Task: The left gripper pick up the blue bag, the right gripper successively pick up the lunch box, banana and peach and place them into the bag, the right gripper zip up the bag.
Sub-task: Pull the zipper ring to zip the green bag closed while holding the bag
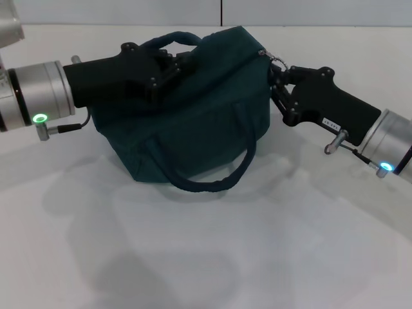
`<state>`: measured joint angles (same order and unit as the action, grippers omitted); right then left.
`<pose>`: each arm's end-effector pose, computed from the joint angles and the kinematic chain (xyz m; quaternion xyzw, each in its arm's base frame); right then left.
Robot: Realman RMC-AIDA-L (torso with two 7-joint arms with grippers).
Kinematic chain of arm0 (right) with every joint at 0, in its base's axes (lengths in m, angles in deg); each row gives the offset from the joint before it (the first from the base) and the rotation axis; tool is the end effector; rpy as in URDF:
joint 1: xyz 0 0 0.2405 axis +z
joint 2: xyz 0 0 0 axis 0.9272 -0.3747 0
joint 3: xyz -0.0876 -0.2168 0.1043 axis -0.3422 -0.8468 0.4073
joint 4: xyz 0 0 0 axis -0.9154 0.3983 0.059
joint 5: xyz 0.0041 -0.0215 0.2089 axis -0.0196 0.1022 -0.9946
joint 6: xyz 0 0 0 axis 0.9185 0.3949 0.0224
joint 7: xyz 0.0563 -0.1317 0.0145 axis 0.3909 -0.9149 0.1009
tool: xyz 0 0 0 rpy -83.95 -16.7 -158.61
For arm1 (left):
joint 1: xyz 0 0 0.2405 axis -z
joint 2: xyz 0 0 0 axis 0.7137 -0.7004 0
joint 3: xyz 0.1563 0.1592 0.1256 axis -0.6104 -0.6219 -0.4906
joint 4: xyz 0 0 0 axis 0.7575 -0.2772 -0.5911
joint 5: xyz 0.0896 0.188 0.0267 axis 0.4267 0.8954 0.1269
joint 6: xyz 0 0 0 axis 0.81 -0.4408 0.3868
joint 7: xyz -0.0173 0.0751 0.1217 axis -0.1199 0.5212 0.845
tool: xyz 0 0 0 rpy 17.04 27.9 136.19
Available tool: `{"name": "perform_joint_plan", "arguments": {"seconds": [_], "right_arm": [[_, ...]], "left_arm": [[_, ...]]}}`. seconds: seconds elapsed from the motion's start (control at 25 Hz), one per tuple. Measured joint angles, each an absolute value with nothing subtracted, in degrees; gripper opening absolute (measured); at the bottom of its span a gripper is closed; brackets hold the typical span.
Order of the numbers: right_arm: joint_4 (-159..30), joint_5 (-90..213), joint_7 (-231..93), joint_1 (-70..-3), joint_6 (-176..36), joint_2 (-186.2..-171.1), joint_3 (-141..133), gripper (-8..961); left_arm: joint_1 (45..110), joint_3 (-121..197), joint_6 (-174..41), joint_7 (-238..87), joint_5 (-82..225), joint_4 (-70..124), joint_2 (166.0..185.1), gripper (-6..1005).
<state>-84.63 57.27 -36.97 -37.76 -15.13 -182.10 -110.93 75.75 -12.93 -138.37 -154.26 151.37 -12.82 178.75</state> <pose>0.2120 0.3504 -0.0642 -0.8643 0.1248 0.3808 0.3040 -0.2163 0.3632 0.0072 -0.9190 -0.1636 -0.3101 0.1803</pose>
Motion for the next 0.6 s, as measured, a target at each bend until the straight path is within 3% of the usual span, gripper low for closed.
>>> {"name": "perform_joint_plan", "arguments": {"seconds": [0.24, 0.6], "right_arm": [[-84.86, 56.74, -38.37, -38.98, -14.87, -182.19, -108.97, 32], [-84.14, 51.82, -37.79, -40.43, -16.74, -182.15, -107.66, 9]], "left_arm": [[75.58, -12.93, -138.38, -153.61, 151.02, -12.8, 178.75, 46], [75.3, -12.91, -138.38, -152.91, 148.79, -12.6, 178.64, 46]]}}
